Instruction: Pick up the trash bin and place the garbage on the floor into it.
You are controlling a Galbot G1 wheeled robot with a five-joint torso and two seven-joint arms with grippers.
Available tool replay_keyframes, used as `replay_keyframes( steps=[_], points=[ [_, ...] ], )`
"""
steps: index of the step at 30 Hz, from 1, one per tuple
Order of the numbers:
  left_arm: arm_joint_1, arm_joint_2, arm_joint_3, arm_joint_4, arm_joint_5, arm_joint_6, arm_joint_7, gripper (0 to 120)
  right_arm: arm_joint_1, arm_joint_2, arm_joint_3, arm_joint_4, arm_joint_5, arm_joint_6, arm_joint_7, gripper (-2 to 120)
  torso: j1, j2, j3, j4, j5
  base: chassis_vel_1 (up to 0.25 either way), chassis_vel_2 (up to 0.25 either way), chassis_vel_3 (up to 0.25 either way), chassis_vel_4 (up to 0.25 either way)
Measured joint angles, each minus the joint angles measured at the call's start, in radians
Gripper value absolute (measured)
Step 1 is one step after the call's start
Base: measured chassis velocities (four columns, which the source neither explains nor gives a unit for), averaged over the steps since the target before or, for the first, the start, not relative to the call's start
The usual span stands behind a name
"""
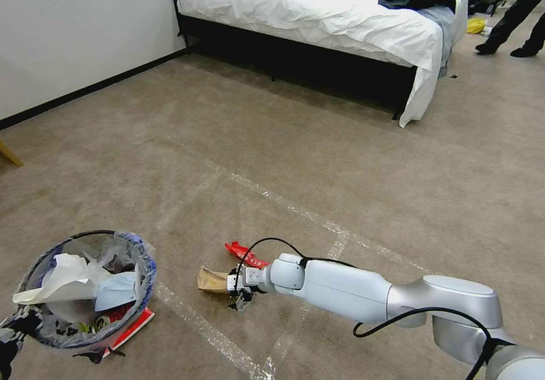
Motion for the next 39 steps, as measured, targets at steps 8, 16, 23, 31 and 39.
replay_keyframes(
  steps=[8, 16, 23, 31, 39],
  points=[
    [-0.003, -0.002, 0.004, 0.000, 0.001, -0.001, 0.001, 1, -0.018, 0.011, 0.013, -0.035, -0.010, 0.031, 0.024, 63, 0.000, 0.000, 0.000, -0.0001, 0.0000, 0.000, 0.000, 0.000, 0.000],
    [-0.006, -0.001, 0.005, 0.000, 0.002, -0.001, 0.001, 1, -0.037, 0.013, 0.015, -0.045, -0.010, 0.056, 0.052, 28, 0.000, 0.000, 0.000, -0.0001, 0.0000, 0.000, 0.000, 0.000, 0.000],
    [-0.005, -0.001, 0.006, 0.000, 0.004, -0.001, 0.001, 1, -0.044, 0.013, 0.027, -0.045, -0.010, 0.071, 0.071, 7, 0.000, 0.000, 0.000, -0.0001, 0.0000, 0.000, 0.000, 0.000, 0.000],
    [-0.007, 0.007, 0.010, -0.001, 0.003, 0.000, -0.001, 1, -0.054, -0.014, 0.149, 0.053, 0.034, 0.063, 0.118, 0, 0.000, 0.000, 0.000, -0.0001, 0.0000, 0.000, 0.000, 0.000, 0.000],
    [-0.023, 0.026, 0.022, 0.011, 0.000, 0.003, -0.004, 1, -0.041, -0.099, 0.347, 0.329, 0.114, 0.014, 0.203, 0, 0.000, 0.000, 0.000, 0.0001, 0.0001, 0.000, 0.000, 0.000, 0.000]
  ],
)
